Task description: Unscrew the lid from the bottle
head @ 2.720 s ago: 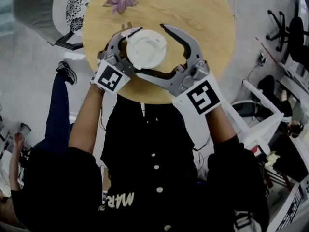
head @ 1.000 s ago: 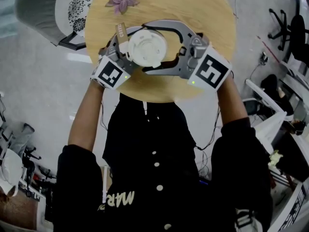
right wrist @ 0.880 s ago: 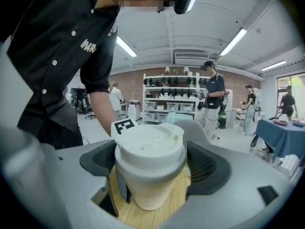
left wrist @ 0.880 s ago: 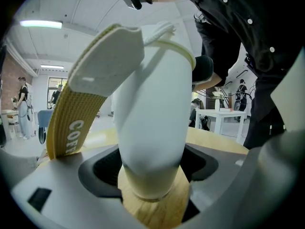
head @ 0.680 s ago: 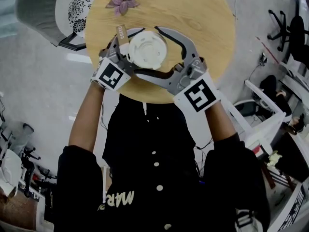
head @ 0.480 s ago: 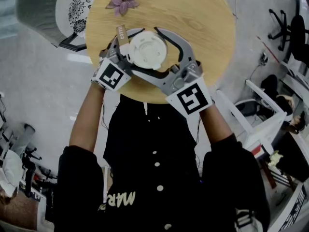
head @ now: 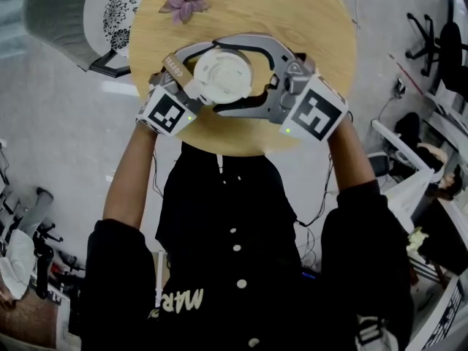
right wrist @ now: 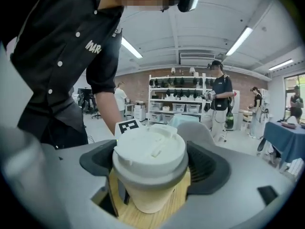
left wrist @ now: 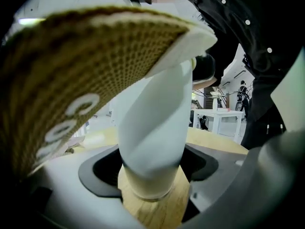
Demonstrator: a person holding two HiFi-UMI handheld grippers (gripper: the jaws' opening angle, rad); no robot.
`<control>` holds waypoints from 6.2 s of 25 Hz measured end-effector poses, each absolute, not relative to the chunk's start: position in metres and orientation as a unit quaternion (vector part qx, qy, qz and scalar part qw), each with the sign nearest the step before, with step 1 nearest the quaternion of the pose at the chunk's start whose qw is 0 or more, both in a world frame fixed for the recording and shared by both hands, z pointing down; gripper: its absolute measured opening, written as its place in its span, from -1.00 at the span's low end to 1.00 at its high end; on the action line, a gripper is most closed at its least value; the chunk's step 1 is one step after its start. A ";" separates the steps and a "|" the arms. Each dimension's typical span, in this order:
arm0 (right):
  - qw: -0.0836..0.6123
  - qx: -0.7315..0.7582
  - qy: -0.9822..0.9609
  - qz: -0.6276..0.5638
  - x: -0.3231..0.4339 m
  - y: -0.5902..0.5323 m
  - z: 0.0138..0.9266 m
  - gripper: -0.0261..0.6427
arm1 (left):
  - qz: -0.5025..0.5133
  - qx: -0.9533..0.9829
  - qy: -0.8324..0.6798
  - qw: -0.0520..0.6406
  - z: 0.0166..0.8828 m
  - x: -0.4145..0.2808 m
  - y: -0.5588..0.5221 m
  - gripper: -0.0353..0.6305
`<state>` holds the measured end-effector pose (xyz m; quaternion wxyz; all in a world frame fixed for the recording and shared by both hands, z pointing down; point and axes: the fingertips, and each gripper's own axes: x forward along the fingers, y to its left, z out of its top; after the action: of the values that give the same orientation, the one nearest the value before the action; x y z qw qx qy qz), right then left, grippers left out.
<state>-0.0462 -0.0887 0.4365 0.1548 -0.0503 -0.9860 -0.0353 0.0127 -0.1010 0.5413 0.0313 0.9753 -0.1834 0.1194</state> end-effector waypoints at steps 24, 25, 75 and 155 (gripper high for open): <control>0.139 -0.055 -0.989 -0.017 -0.050 -0.090 0.430 0.50 | 0.121 0.976 -0.176 0.025 0.541 0.013 -0.102 0.18; 0.143 -0.077 -0.987 -0.015 -0.049 -0.088 0.431 0.50 | 0.123 0.976 -0.176 0.025 0.541 0.014 -0.101 0.18; 0.168 0.213 -0.963 -0.006 -0.041 -0.105 0.441 0.45 | 0.122 0.976 -0.180 0.028 0.542 0.014 -0.101 0.18; -0.006 0.379 -0.925 0.037 0.099 -0.090 0.201 0.50 | 0.112 0.936 -0.330 0.051 0.323 -0.085 -0.056 -0.87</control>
<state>0.0988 -0.0899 0.2006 -0.0056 0.3791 -0.9246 0.0375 -0.0845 -0.0559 0.3225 0.0514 0.9359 -0.3301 0.1116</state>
